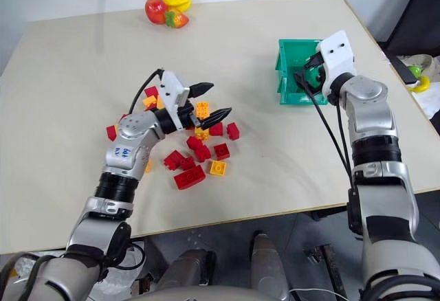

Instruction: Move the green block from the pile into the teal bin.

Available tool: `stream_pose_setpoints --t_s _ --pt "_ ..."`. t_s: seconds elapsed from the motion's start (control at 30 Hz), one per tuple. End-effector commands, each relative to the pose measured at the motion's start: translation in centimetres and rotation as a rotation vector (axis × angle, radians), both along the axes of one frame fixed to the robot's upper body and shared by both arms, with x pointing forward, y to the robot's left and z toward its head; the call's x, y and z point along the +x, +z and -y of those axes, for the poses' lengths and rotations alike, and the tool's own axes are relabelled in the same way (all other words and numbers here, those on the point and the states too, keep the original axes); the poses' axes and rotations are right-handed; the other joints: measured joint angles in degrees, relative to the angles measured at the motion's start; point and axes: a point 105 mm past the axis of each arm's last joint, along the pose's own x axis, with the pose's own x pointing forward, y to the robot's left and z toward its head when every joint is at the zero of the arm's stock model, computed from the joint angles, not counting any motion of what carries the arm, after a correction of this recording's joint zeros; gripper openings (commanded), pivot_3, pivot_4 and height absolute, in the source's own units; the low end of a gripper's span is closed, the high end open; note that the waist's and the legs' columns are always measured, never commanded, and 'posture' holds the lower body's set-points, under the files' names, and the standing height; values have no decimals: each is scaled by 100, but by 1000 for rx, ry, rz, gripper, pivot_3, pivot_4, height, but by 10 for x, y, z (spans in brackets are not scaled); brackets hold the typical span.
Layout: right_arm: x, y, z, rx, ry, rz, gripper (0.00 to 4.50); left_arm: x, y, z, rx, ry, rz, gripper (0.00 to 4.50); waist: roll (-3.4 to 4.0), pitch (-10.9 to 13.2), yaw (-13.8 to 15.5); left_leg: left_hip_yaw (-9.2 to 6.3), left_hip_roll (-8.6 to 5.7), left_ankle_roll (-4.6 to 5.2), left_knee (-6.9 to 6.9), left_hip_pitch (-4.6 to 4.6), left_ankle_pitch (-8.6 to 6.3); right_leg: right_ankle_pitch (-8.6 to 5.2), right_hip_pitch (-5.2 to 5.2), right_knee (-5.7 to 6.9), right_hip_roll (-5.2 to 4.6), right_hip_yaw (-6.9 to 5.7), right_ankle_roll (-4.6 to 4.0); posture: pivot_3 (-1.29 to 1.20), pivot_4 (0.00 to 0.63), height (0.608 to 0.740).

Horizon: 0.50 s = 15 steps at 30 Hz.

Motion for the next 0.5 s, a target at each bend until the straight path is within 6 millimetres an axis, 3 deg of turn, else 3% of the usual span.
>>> stream_pose_setpoints --t_s 0.03,0.17,0.23,0.37,0.5 --pt "-42 10 -15 -24 218 22 4478 -14 8 -34 -2 -13 15 4500 1 -1 4 -1 3 -2 0 0 -2 0 -1 0 2 -1 0 0 150 740" --pt "-100 -23 -21 -117 505 -98 4478 -28 -5 -82 87 44 -15 4500 2 0 19 0 1 1 6 -1 -6 -1 1 1 1 -3 -1 0 150 740" --pt "-115 -38 -15 -126 563 -151 4478 -40 -14 -103 112 35 -70 4500 2 0 19 0 1 5 8 0 -8 -1 4 1 1 -3 -1 0 150 740" --pt "-124 -53 -4 -140 600 -191 4478 -54 -30 -132 192 28 -122 4500 3 1 25 12 1 7 11 12 -10 1 13 6 -3 -1 -2 0 150 740" --pt "-119 -58 3 -130 605 -180 4478 -58 -36 -163 227 88 -149 4500 3 1 27 12 5 5 12 22 -9 1 19 5 0 -1 -6 0 150 740"
